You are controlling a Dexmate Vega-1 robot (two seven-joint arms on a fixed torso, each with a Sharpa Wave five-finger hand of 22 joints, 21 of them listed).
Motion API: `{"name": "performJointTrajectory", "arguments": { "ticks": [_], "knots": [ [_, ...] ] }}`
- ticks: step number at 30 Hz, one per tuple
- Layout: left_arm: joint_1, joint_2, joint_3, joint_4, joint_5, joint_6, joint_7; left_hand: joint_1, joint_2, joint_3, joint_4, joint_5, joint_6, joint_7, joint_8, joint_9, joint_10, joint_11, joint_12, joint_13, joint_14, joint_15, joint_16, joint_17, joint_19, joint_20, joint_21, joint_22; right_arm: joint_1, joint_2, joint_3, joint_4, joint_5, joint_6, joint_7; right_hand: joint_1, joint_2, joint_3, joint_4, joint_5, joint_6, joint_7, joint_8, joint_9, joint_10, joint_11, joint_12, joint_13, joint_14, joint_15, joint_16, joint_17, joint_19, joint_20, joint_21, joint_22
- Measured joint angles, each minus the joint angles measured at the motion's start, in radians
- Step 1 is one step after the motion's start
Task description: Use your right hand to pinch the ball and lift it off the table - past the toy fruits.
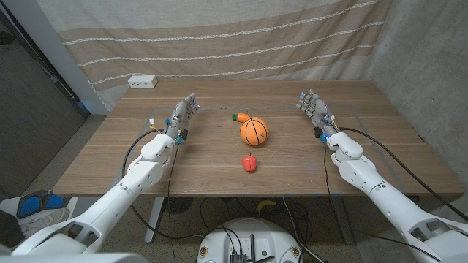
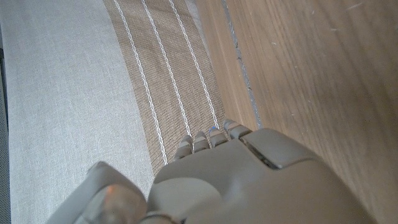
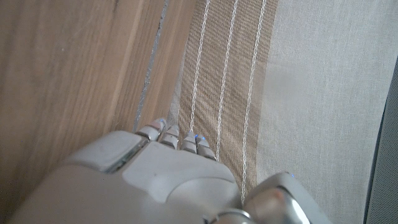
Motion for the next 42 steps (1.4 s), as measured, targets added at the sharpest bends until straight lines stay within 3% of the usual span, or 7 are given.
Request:
{"name": "performJointTrajectory", "arguments": {
  "ticks": [2,3,13,15,18,22,42],
  "knots": [
    [0.013,0.003,-0.003,-0.024,0.000,0.000,0.000,0.000,0.000,0.003,0.003,0.000,0.000,0.000,0.000,0.000,0.000,0.000,0.000,0.000,0.000,0.000,0.000,0.000,0.000,0.000,0.000,0.000,0.000,0.000,0.000,0.000,0.024,0.023,0.035,0.000,0.000,0.008,0.008,0.000,0.000,0.000,0.000,0.000,0.000,0.000,0.000,-0.002,0.000,0.000,0.000,-0.001,-0.009,-0.009,-0.004,0.000],
    [0.019,0.004,-0.005,-0.035,0.010,0.019,0.059,0.000,0.000,0.003,0.003,0.002,0.000,0.000,0.003,0.000,0.000,0.000,0.000,0.000,0.000,0.000,0.000,0.000,0.000,0.000,0.000,0.000,-0.004,0.040,0.045,0.056,0.036,0.035,0.051,0.000,0.000,0.010,0.010,0.000,-0.003,-0.003,0.000,0.000,0.000,0.000,0.000,-0.003,-0.001,-0.001,0.000,-0.002,-0.013,-0.013,-0.004,0.000],
    [0.049,0.012,-0.012,-0.090,0.016,0.025,0.094,0.000,0.000,0.009,0.005,0.007,0.000,0.000,0.004,0.000,0.000,0.000,0.007,0.000,0.000,0.000,0.000,-0.002,0.000,0.000,0.000,0.000,-0.003,0.064,0.071,0.098,0.089,0.081,0.111,-0.012,0.007,0.025,0.008,-0.002,-0.011,0.005,0.000,0.000,-0.004,0.004,0.000,-0.012,-0.008,0.000,-0.001,-0.021,-0.014,-0.014,-0.015,0.000],
    [0.054,0.016,-0.014,-0.097,0.018,0.028,0.100,0.000,0.000,0.010,0.002,0.007,0.000,0.000,0.004,0.000,0.000,0.000,0.007,0.000,0.000,0.000,0.000,-0.003,0.005,0.005,0.000,0.000,-0.003,0.068,0.073,0.103,0.093,0.086,0.113,-0.017,-0.015,0.034,-0.002,-0.011,-0.008,0.016,0.000,0.000,0.001,0.020,0.000,-0.018,0.007,0.016,-0.001,-0.030,-0.006,0.010,-0.016,0.000],
    [0.057,0.020,-0.015,-0.102,0.018,0.028,0.100,0.000,0.000,-0.002,-0.010,0.007,0.004,-0.011,0.004,0.000,0.000,0.000,0.007,0.000,0.004,-0.004,0.000,-0.003,0.005,0.005,0.000,0.000,-0.003,0.071,0.076,0.108,0.097,0.094,0.112,-0.004,-0.028,0.034,-0.033,-0.016,-0.006,0.031,0.000,-0.003,0.014,0.033,0.011,-0.027,0.020,0.053,0.000,-0.040,0.006,0.054,-0.016,0.004],
    [0.058,0.025,-0.015,-0.105,0.025,0.031,0.105,0.000,0.000,-0.005,-0.021,0.007,0.006,-0.016,0.008,0.000,0.000,0.000,0.007,0.000,0.004,-0.004,0.000,-0.008,0.012,0.012,0.000,0.000,-0.014,0.084,0.084,0.113,0.098,0.105,0.095,0.007,-0.039,0.037,-0.055,-0.016,-0.007,0.033,0.000,-0.003,0.017,0.036,0.011,-0.032,0.027,0.059,0.004,-0.043,0.012,0.078,-0.016,0.004],
    [0.035,0.034,-0.013,-0.084,0.048,0.028,0.099,0.000,0.000,-0.010,-0.041,0.007,0.006,-0.016,0.008,0.000,-0.005,0.005,0.007,0.000,0.004,-0.004,0.000,-0.007,0.018,0.018,0.000,0.000,-0.041,0.078,0.107,0.047,0.048,0.153,-0.011,0.026,-0.058,0.045,-0.104,-0.012,-0.002,0.038,0.005,-0.003,0.023,0.052,0.011,-0.044,0.022,0.063,0.004,-0.053,0.020,0.092,-0.023,0.004]
  ]
}}
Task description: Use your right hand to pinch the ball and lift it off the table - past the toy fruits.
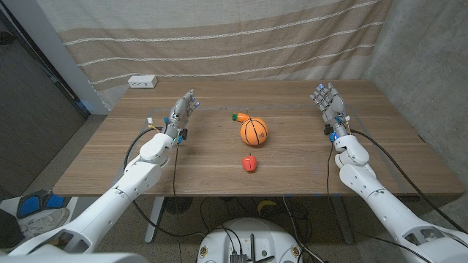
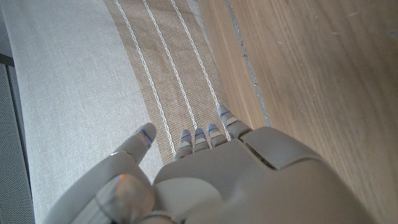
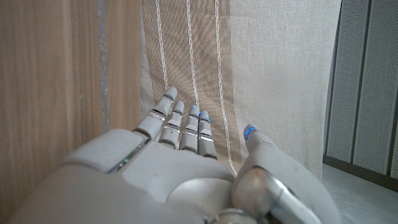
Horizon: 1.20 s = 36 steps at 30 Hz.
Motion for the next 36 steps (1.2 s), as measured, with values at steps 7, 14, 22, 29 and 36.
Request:
{"name": "performJointTrajectory", "arguments": {
  "ticks": [7,14,22,29,36],
  "knots": [
    [-0.006,-0.001,-0.002,0.012,0.001,-0.006,0.000,0.000,0.000,0.004,-0.004,0.000,0.000,0.000,0.000,0.000,0.000,0.000,0.000,0.000,0.000,0.000,0.000,0.000,0.000,0.000,0.000,0.000,-0.002,-0.011,0.001,-0.027,-0.028,0.002,-0.037,0.000,0.000,0.005,-0.012,0.000,0.004,0.004,0.000,0.000,0.000,0.000,0.004,-0.005,0.000,0.000,0.000,-0.005,0.000,0.000,0.000,0.000],
    [-0.017,-0.007,-0.002,0.031,0.001,-0.016,-0.010,0.000,0.000,0.000,-0.008,0.000,0.000,0.000,0.000,0.000,0.000,0.000,0.000,0.000,0.000,0.000,0.000,0.000,0.005,0.005,0.000,0.000,-0.004,-0.030,0.001,-0.065,-0.067,0.002,-0.079,0.007,0.007,0.008,-0.030,0.008,0.006,0.005,0.000,0.000,0.000,0.000,0.004,-0.005,0.000,0.000,0.007,-0.009,0.000,0.000,0.000,0.000],
    [-0.032,-0.014,0.001,0.053,-0.001,-0.022,-0.024,0.000,0.000,0.004,-0.012,0.000,0.005,-0.020,0.000,0.000,0.000,0.000,0.000,0.000,0.000,0.000,0.000,0.003,0.005,0.005,0.000,0.000,-0.008,-0.048,-0.001,-0.102,-0.110,0.002,-0.118,0.013,0.000,0.012,-0.049,0.008,0.020,0.005,0.007,0.000,0.009,0.001,0.004,-0.010,0.005,-0.003,0.007,-0.013,0.004,0.004,0.000,0.000],
    [-0.041,-0.019,0.005,0.069,-0.002,-0.028,-0.033,0.000,0.000,0.004,-0.012,0.000,0.009,-0.023,0.000,0.000,0.000,0.000,0.000,0.000,0.000,0.000,0.000,0.003,0.005,0.005,0.000,0.000,-0.014,-0.062,-0.004,-0.132,-0.156,0.008,-0.151,0.020,0.007,0.012,-0.059,0.016,0.022,0.003,0.007,0.000,0.013,-0.002,0.004,-0.014,0.010,-0.005,0.007,-0.014,0.004,0.003,0.000,0.000],
    [-0.045,-0.022,0.007,0.077,-0.002,-0.035,-0.040,0.000,0.000,0.004,-0.012,0.000,0.009,-0.023,0.000,0.000,0.000,0.000,0.000,0.000,0.000,0.000,0.000,0.003,0.005,0.005,0.000,0.000,-0.023,-0.078,-0.006,-0.172,-0.205,0.018,-0.183,0.020,0.007,0.014,-0.070,0.016,0.033,0.003,0.007,0.000,0.020,0.001,0.004,-0.014,0.013,-0.002,0.007,-0.015,0.007,0.007,0.000,0.000]
  ]
}}
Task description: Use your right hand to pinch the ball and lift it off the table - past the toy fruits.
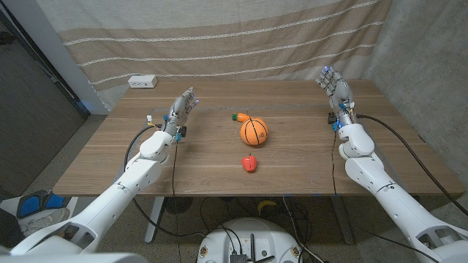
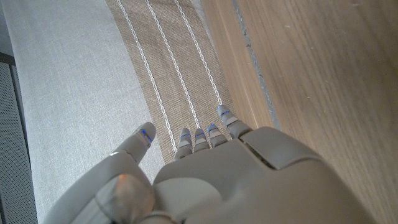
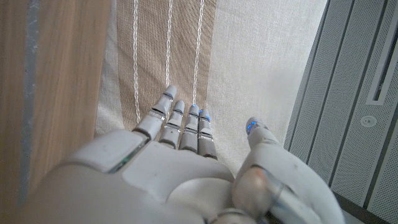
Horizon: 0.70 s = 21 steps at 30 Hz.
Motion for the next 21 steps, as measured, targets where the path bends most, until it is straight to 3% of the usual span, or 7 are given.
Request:
{"name": "performJointTrajectory", "arguments": {
  "ticks": [8,21],
  "knots": [
    [0.006,0.000,0.000,-0.002,0.000,-0.005,0.000,0.000,0.000,0.004,-0.004,0.000,0.000,0.000,0.000,0.000,0.000,0.000,0.000,0.000,0.000,0.000,0.000,0.000,0.000,0.000,0.000,0.000,-0.011,-0.016,-0.003,-0.039,-0.066,0.010,-0.037,0.013,-0.013,0.004,-0.012,0.006,0.005,-0.005,0.000,0.000,0.010,-0.005,0.008,-0.004,0.005,-0.005,0.008,-0.004,0.011,-0.004,0.000,0.000],
    [0.020,0.004,-0.003,-0.017,-0.001,-0.007,0.008,0.000,0.000,0.004,-0.004,0.000,0.000,0.000,0.000,0.000,0.000,0.000,0.004,0.000,0.000,0.000,0.000,0.000,0.004,0.004,0.000,0.000,-0.027,-0.038,-0.007,-0.095,-0.177,0.014,-0.094,0.022,-0.004,0.002,-0.022,0.010,0.014,-0.003,0.000,0.000,0.012,-0.002,0.008,-0.005,0.005,-0.005,0.008,-0.008,0.011,-0.004,-0.008,0.000]
  ]
}}
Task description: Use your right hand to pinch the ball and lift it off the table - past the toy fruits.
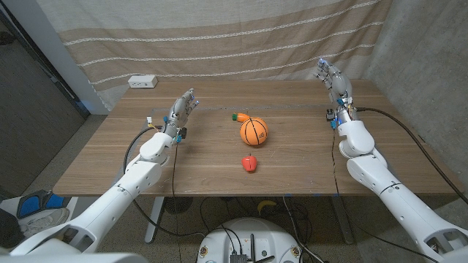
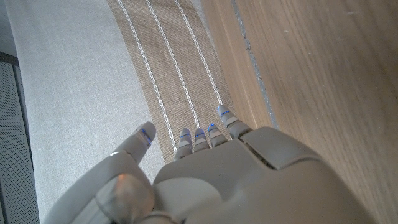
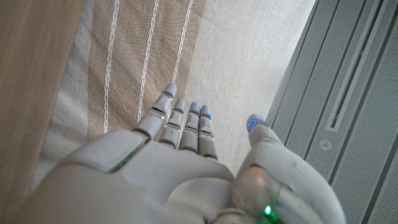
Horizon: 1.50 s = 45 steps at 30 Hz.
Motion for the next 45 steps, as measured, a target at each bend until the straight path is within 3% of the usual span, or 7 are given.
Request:
{"name": "performJointTrajectory", "arguments": {
  "ticks": [8,10,45],
  "knots": [
    [0.002,0.000,-0.001,-0.003,0.000,0.000,0.000,-0.003,0.003,0.000,0.000,0.000,0.000,0.000,0.000,0.000,0.000,0.000,0.000,0.000,0.000,0.000,0.000,0.000,0.001,0.001,-0.004,0.000,0.000,0.000,0.000,0.000,-0.070,-0.002,-0.035,0.000,0.000,0.001,-0.010,0.004,0.003,-0.004,0.000,0.000,0.005,-0.006,0.000,-0.003,0.004,-0.004,0.000,0.000,0.000,0.000,0.000,0.000],
    [0.002,0.000,-0.001,-0.003,0.001,-0.003,0.002,-0.003,0.003,0.000,0.000,0.000,0.000,0.000,0.000,0.000,0.000,0.000,0.000,0.000,0.000,0.000,0.000,0.000,0.001,0.001,-0.004,0.000,-0.011,-0.016,-0.003,-0.044,-0.091,-0.008,-0.044,0.000,0.000,0.001,-0.010,0.004,0.003,-0.004,0.000,0.000,0.005,-0.006,0.000,-0.005,0.004,-0.004,0.000,0.000,0.000,0.000,0.000,0.000],
    [0.012,-0.003,0.003,-0.016,0.008,-0.006,0.011,-0.007,-0.002,0.001,-0.007,0.000,0.000,0.000,0.000,0.000,0.000,0.000,0.000,0.000,0.000,0.000,0.000,0.000,0.006,-0.004,-0.004,0.000,-0.036,-0.066,-0.025,-0.172,-0.346,-0.123,-0.141,0.000,0.000,-0.001,-0.035,0.015,0.018,-0.011,0.000,0.000,0.021,-0.014,0.000,-0.010,0.007,-0.007,0.000,-0.009,0.007,-0.007,0.000,0.000]
  ]
}}
